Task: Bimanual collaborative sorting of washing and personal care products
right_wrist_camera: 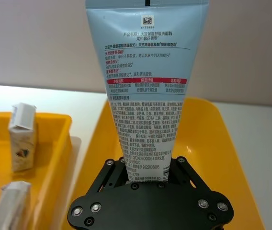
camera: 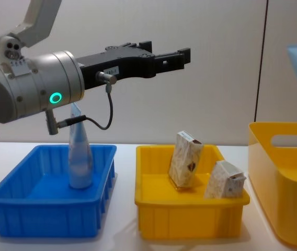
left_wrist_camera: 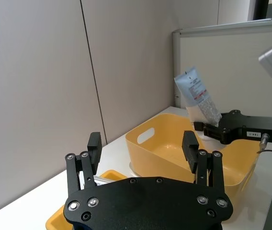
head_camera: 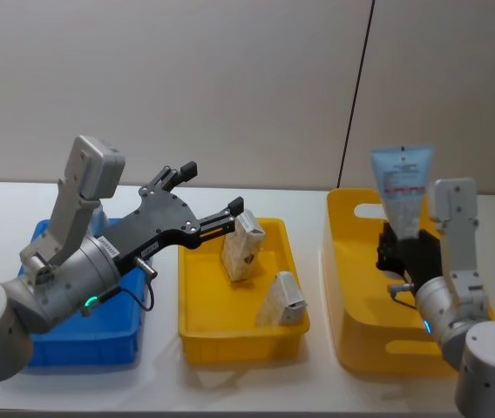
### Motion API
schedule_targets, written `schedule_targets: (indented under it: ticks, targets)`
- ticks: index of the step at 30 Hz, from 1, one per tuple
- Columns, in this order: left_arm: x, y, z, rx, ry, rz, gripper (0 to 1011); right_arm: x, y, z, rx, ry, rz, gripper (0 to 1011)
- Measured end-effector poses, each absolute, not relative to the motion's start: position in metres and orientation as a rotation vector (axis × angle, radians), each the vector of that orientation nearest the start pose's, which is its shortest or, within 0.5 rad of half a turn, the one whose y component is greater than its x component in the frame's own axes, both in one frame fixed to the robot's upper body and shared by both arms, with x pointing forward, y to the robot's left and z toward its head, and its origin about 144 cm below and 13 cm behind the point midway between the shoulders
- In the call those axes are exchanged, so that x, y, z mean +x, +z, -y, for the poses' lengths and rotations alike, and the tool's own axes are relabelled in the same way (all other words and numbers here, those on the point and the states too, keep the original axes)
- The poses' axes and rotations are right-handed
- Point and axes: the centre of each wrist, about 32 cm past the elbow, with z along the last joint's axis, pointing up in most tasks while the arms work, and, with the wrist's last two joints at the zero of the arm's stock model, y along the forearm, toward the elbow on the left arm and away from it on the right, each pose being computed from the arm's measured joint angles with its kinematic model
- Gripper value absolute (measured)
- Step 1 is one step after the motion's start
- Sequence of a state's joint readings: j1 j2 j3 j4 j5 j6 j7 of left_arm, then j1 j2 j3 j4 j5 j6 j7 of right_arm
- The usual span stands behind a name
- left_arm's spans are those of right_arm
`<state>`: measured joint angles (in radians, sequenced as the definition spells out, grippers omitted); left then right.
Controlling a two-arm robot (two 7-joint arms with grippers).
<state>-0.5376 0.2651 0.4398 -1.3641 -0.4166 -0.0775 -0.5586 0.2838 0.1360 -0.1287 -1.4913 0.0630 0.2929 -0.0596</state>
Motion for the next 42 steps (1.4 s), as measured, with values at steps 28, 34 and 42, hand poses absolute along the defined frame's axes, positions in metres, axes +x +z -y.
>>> schedule_targets:
  ticks: [28, 34, 42]
  targets:
    - [0.578, 1.258, -0.191, -0.152, 0.647, 0.229, 1001, 0.549, 1.209, 0.233, -0.202, -1.553, -0.068, 910]
    - [0.578, 1.258, -0.191, -0.152, 0.647, 0.229, 1001, 0.548, 1.212, 0.231, -0.205, -1.545, -0.056, 1004]
    - [0.578, 1.258, -0.191, -0.152, 0.647, 0.229, 1001, 0.547, 1.216, 0.229, -0.200, -1.544, -0.040, 1004]
